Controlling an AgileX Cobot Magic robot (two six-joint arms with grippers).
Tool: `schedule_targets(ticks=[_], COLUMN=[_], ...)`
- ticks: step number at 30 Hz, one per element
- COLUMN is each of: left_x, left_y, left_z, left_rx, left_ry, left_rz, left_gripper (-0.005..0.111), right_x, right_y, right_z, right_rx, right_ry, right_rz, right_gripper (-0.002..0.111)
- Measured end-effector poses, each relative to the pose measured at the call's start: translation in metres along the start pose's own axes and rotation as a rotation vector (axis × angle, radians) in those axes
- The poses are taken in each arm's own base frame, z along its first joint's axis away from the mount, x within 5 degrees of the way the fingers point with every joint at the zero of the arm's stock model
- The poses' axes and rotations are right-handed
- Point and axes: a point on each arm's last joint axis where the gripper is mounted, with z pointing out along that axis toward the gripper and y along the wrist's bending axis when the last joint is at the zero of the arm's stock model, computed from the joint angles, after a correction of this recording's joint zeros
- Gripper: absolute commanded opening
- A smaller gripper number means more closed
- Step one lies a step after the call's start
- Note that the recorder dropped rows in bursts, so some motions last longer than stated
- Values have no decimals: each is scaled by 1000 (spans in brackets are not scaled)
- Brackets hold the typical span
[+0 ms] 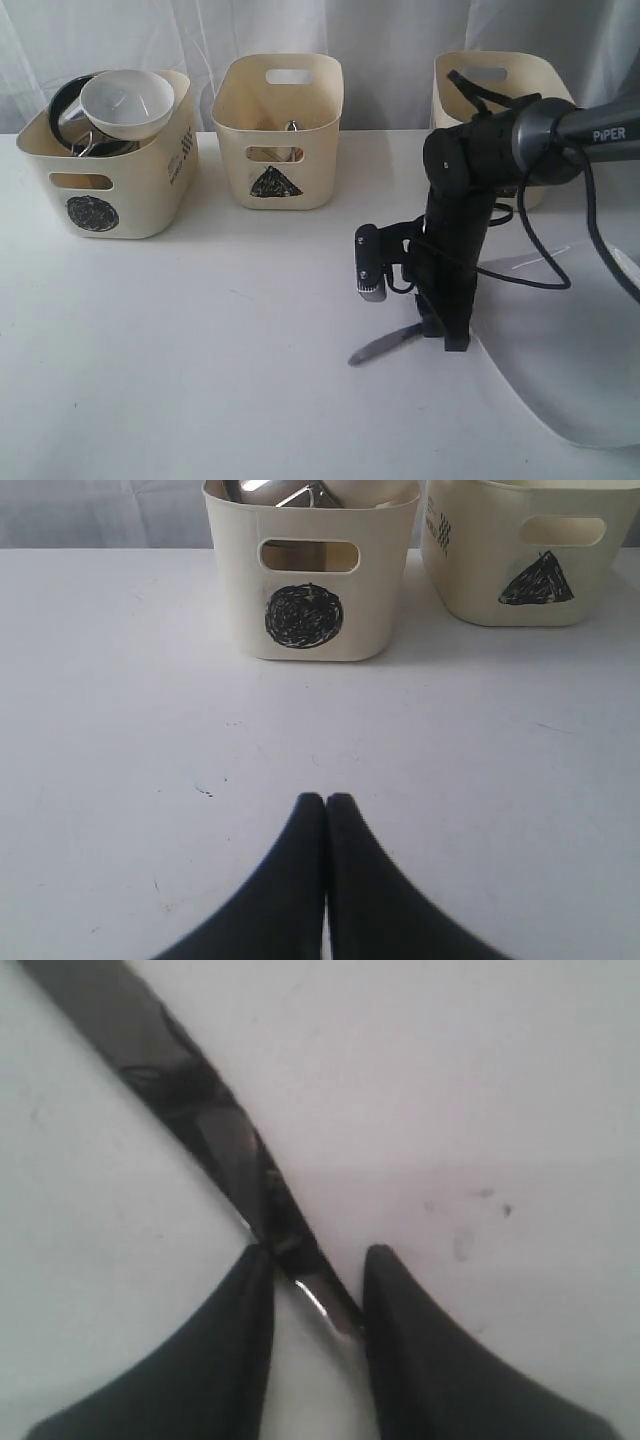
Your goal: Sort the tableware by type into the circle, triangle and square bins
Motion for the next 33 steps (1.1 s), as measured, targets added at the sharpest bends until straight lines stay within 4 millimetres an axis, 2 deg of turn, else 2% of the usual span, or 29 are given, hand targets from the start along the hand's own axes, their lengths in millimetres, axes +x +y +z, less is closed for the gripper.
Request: schedule_targets(ticks=[5, 15, 23, 25, 31, 33], left_x=[0, 0, 0, 0, 0, 0], left_y=[0, 0, 0, 0, 0, 0], left_z=[0, 0, 0, 0, 0, 0], left_rx=[0, 0, 0, 0, 0, 0], left_ry=[0, 0, 0, 0, 0, 0], left_rz=[0, 0, 0, 0, 0, 0], left_gripper=[0, 0, 0, 0, 0, 0], right_x=[-10, -49, -55, -55, -51, -50], right_y=[2, 12, 14, 14, 17, 19], right_z=[0, 2, 2, 3, 1, 1], right_rx=[-27, -49, -60, -57, -73, -86], right_ry=[-108, -289, -289, -271, -212, -203], right_rz=[115, 220, 329, 357, 391, 396], right_gripper=[11, 11, 11, 15, 39, 42])
